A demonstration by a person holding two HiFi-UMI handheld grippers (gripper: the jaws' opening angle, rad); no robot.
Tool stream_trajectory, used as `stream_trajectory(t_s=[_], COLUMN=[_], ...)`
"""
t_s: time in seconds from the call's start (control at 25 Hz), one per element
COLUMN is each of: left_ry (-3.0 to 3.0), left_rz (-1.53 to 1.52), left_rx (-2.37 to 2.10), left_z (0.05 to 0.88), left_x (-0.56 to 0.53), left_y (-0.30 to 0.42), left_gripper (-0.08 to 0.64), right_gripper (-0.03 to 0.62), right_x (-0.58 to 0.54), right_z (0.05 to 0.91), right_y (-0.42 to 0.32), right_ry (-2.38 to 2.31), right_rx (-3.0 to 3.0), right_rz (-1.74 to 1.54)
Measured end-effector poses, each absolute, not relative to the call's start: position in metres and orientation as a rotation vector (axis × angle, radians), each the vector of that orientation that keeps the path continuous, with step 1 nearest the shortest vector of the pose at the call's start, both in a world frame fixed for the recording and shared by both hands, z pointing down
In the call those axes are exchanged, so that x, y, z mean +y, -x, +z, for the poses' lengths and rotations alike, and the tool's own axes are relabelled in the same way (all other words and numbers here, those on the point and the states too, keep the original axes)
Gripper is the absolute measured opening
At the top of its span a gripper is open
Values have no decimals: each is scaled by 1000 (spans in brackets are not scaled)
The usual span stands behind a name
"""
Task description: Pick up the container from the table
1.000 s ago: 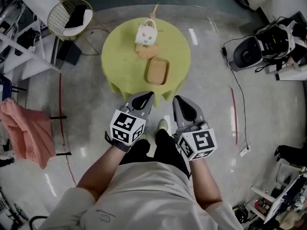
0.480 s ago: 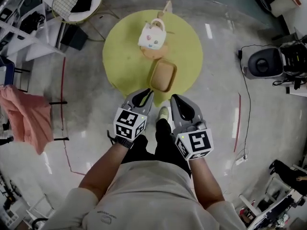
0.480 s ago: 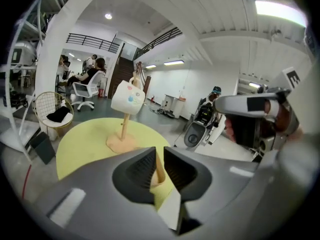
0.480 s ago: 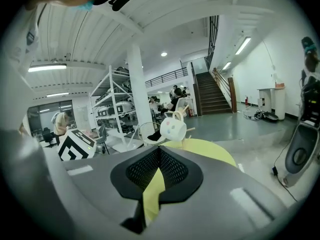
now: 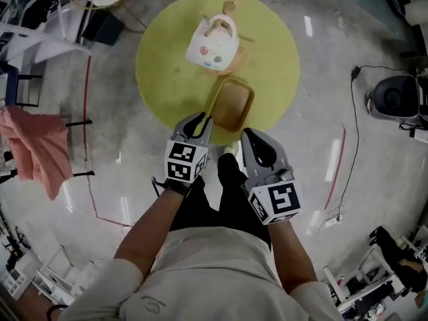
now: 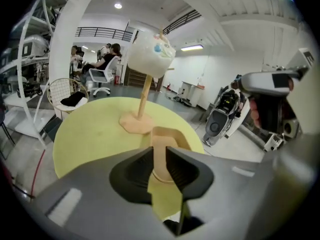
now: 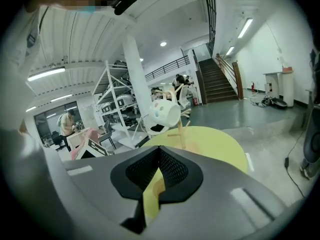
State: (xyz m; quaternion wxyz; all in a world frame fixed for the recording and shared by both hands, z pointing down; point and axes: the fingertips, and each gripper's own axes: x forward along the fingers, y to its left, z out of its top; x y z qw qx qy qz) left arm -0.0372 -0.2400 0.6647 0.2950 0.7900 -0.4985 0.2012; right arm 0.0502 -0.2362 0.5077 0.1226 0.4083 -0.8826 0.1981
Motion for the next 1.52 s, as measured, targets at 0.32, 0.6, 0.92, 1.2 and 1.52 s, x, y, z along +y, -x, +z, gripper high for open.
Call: stream_trajectory(t_s=[0.32, 0.6, 0.92, 1.2, 1.52], left_ry=[-2031, -2023, -2016, -2030, -2079], left_rz=[647, 685, 721, 751, 781], left_rx=[-1301, -1246, -1270, -1230, -1173], left_z=[718, 744, 751, 745, 709], left_x=[-250, -255, -262, -255, -238], left_y=[36, 29, 34, 38, 47], left_gripper=[52, 51, 31, 28, 29], right_gripper=[11, 11, 11, 11, 11], right_x=[-253, -259, -258, -252, -241], right_z=[540, 552, 559, 553, 532], right_y=[-54, -54, -59, -63, -68], right_ry=[-1175, -1182, -1213, -1261, -1358], right_rx=[-2556, -2546, -2523, -2519, -2521], right_rz=[640, 655, 670, 698, 725])
